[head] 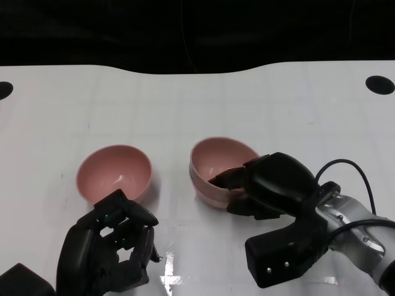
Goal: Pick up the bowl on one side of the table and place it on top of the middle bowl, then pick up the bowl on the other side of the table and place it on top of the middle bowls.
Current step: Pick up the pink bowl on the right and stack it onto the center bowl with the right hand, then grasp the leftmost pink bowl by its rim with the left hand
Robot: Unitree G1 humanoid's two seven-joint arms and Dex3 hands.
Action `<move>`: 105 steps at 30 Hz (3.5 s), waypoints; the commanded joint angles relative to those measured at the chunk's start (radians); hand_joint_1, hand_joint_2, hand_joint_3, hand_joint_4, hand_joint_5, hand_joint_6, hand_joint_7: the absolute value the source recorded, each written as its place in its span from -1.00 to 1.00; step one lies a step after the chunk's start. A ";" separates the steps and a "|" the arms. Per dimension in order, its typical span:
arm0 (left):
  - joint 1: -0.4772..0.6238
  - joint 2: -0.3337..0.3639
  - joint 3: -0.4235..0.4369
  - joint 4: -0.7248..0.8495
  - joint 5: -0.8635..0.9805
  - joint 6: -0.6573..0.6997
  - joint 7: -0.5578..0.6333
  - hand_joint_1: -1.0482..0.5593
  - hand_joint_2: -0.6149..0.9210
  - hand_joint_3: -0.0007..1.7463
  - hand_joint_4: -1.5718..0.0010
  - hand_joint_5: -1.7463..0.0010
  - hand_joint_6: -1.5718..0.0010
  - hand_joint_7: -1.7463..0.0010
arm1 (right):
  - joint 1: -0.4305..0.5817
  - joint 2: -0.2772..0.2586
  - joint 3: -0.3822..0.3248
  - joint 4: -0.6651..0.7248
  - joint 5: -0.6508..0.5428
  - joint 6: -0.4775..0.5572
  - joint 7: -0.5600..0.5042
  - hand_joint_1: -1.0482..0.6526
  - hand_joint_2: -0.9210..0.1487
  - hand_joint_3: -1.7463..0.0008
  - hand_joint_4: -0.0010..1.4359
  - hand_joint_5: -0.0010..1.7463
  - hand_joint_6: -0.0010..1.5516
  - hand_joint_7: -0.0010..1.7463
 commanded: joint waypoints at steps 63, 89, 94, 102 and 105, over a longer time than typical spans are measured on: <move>-0.013 0.004 0.048 0.000 -0.034 0.027 0.005 0.01 0.42 0.21 -0.14 -0.76 -0.09 -0.39 | 0.694 -0.042 -0.399 -0.622 0.921 -0.117 0.304 -0.32 -1.00 0.79 -0.68 -0.07 -0.39 -0.87; -0.062 0.230 0.093 -0.073 0.470 -0.114 0.176 -0.28 0.99 -0.96 0.50 0.65 0.43 1.00 | 0.740 0.164 -0.489 -0.574 0.911 0.007 0.236 0.05 0.05 -0.73 0.21 1.00 0.00 0.90; -0.102 0.333 0.071 -0.116 0.672 -0.029 0.199 -0.34 0.99 -0.97 0.62 0.72 0.57 1.00 | 0.740 0.168 -0.487 -0.586 0.908 0.024 0.236 0.05 0.06 -0.75 0.21 1.00 -0.02 0.90; -0.186 0.440 -0.038 -0.099 0.983 0.113 0.245 -0.44 1.00 -0.92 0.59 0.73 0.61 1.00 | 0.751 0.173 -0.486 -0.612 0.903 0.044 0.231 0.05 0.06 -0.74 0.20 1.00 -0.02 0.91; -0.234 0.459 -0.093 -0.054 1.057 0.160 0.246 -0.37 1.00 -0.93 0.53 0.73 0.56 0.98 | 0.757 0.180 -0.482 -0.630 0.889 0.065 0.215 0.05 0.05 -0.74 0.19 1.00 -0.03 0.90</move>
